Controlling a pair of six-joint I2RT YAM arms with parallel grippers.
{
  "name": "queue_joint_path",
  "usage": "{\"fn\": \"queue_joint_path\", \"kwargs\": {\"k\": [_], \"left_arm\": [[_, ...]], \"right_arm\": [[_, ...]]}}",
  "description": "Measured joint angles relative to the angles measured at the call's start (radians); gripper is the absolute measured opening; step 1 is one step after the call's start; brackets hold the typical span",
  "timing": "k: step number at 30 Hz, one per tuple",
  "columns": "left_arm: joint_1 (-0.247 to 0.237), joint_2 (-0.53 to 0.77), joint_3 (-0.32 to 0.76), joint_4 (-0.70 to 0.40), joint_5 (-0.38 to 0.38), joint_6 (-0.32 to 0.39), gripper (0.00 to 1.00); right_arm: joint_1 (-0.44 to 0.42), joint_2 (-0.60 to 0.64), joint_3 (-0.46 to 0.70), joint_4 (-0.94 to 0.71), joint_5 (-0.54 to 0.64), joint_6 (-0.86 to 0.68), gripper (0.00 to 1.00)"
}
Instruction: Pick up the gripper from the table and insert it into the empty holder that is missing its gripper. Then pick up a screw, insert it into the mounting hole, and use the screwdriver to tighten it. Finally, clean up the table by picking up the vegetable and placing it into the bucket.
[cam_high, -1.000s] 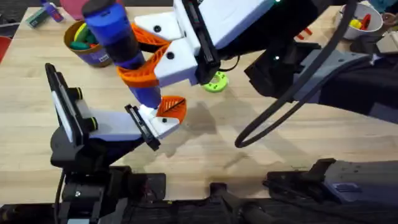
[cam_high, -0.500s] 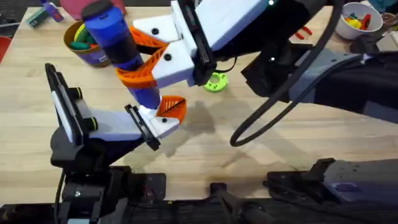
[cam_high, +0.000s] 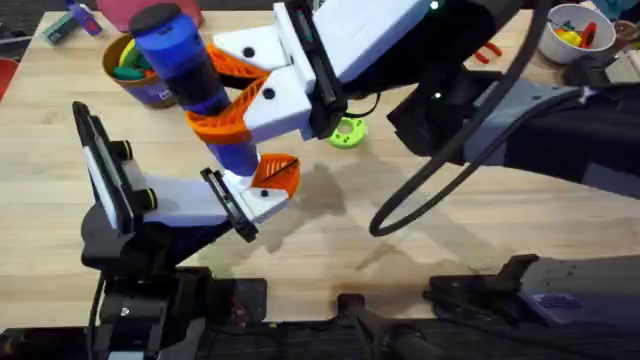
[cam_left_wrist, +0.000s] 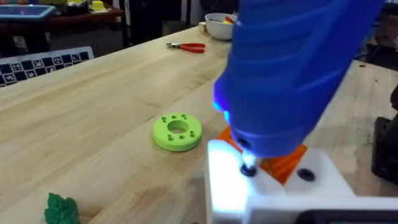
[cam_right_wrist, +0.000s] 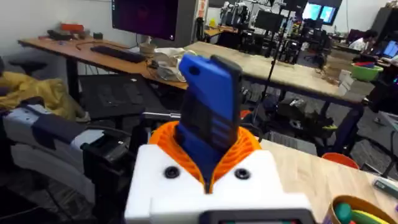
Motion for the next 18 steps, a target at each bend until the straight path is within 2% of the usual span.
{"fn": "queue_joint_path", "kwargs": {"k": [4,7,13,18], "left_arm": [[0.0,0.0,0.0,0.0,0.0,0.0,0.008],[0.0,0.0,0.0,0.0,0.0,0.0,0.008],[0.0,0.0,0.0,0.0,0.0,0.0,0.008],[0.0,0.0,0.0,0.0,0.0,0.0,0.008]], "right_arm": [[0.001,0.006,0.037,-0.018,-0.004,0.001,0.025],[0.0,0.016,0.109,-0.068,-0.004,0.0,0.025],[-0.026,0.017,0.304,-0.287,-0.004,-0.019,0.025],[-0.059,0.017,0.403,-0.495,0.0,-0.054,0.025]]}}
